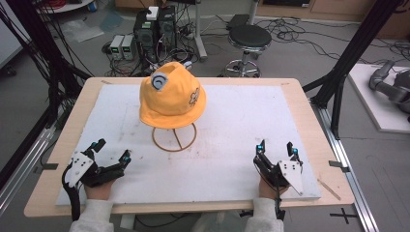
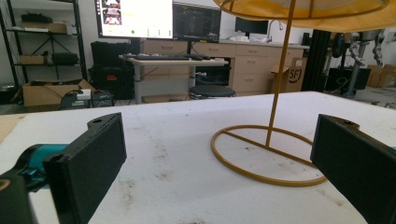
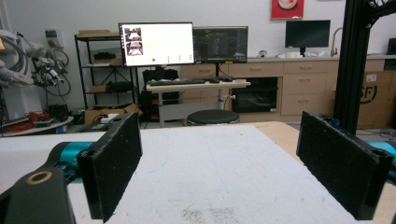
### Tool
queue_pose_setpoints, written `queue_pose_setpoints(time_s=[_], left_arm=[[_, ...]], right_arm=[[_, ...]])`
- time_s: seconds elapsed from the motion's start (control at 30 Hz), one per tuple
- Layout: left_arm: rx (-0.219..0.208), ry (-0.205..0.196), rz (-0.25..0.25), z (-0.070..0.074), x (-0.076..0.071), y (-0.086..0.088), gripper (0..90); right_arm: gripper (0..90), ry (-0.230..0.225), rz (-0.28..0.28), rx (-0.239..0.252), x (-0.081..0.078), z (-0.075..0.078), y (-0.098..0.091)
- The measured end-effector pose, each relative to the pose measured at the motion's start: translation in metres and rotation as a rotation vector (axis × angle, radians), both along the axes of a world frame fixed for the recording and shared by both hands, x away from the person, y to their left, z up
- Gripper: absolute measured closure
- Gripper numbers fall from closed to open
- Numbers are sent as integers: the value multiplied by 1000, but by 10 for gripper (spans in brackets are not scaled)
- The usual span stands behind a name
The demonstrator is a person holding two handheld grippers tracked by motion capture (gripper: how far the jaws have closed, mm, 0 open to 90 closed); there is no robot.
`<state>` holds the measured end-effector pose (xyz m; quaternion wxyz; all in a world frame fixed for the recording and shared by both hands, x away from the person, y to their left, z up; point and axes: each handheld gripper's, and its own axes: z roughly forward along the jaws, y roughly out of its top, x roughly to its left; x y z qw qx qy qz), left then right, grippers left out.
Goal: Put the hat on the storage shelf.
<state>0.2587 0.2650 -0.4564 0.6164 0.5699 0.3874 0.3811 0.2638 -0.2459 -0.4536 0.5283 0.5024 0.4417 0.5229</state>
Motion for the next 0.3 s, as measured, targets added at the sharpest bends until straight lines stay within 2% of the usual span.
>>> queue_pose_setpoints(time_s=[0.23, 0.3], left_arm=[[-15, 4, -4, 0, 0, 1, 39], [-15, 5, -5, 0, 0, 1, 39]], right_arm=[[139, 20, 3, -6, 2, 0, -1], [135, 29, 7, 7, 3, -1, -2]])
